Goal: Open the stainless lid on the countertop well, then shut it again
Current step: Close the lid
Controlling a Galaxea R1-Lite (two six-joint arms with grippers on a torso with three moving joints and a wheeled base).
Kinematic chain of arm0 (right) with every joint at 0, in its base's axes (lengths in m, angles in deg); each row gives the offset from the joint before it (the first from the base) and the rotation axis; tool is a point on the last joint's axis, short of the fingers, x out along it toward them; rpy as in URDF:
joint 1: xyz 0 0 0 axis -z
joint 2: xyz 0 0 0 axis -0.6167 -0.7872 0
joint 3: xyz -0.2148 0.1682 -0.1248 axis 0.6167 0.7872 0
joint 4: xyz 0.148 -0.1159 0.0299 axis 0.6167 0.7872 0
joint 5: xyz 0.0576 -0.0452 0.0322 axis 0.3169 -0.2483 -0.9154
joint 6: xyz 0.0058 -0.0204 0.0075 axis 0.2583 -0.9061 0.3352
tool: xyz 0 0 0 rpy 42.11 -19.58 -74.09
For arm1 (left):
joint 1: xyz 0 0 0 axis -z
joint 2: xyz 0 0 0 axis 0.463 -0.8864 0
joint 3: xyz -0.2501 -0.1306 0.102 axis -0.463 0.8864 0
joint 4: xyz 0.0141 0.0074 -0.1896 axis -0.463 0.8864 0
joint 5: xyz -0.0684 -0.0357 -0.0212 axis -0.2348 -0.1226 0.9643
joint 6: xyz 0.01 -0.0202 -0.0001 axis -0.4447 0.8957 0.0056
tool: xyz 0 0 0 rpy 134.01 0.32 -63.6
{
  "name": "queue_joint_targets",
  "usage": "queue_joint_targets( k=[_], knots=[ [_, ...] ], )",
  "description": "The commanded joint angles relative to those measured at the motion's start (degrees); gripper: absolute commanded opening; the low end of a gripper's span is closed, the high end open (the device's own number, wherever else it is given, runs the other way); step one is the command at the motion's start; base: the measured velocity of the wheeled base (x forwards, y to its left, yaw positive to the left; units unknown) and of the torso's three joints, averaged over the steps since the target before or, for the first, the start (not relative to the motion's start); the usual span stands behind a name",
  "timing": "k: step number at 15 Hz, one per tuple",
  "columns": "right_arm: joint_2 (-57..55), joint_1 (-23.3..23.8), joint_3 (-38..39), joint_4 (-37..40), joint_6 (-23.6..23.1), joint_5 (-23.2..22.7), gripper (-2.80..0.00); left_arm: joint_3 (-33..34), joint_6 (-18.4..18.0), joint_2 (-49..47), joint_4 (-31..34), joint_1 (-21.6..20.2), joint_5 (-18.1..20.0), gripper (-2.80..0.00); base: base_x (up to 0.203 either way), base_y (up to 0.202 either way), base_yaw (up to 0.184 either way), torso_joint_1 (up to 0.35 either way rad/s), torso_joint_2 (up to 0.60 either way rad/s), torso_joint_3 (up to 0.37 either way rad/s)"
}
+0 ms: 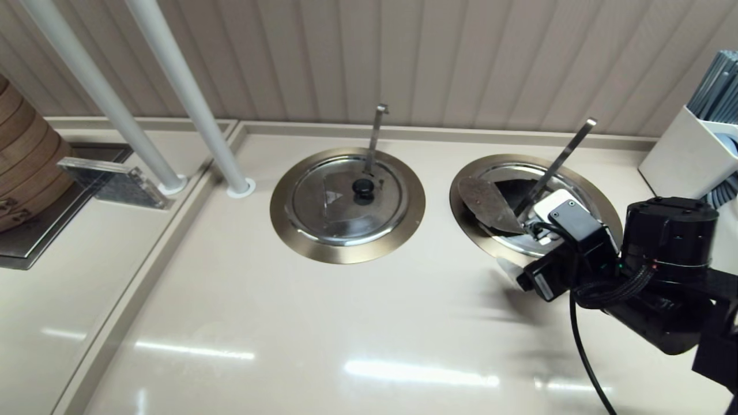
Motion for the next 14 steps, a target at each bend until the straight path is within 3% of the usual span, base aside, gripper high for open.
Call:
queue_joint_targets(
  k=[1, 8, 14],
  knots=[
    [-3.9, -0.3, -0.1, -3.7, -0.3, 0.6, 0.00, 0.0, 0.0, -0.1, 0.0, 0.0, 0.0, -2.80, 0.000, 0.000, 0.000, 0.000, 0.00, 0.000],
    [-5.0, -2.3, -0.8, -6.1, -0.2, 3.0, 0.00, 0.0, 0.0, -0.1, 0.0, 0.0, 0.0, -2.80, 0.000, 0.000, 0.000, 0.000, 0.00, 0.000],
    [-10.4, -2.2, -1.2, -14.6, -0.4, 4.6, 0.00, 0.0, 0.0, -0.1, 0.0, 0.0, 0.0, -2.80, 0.000, 0.000, 0.000, 0.000, 0.00, 0.000]
  ],
)
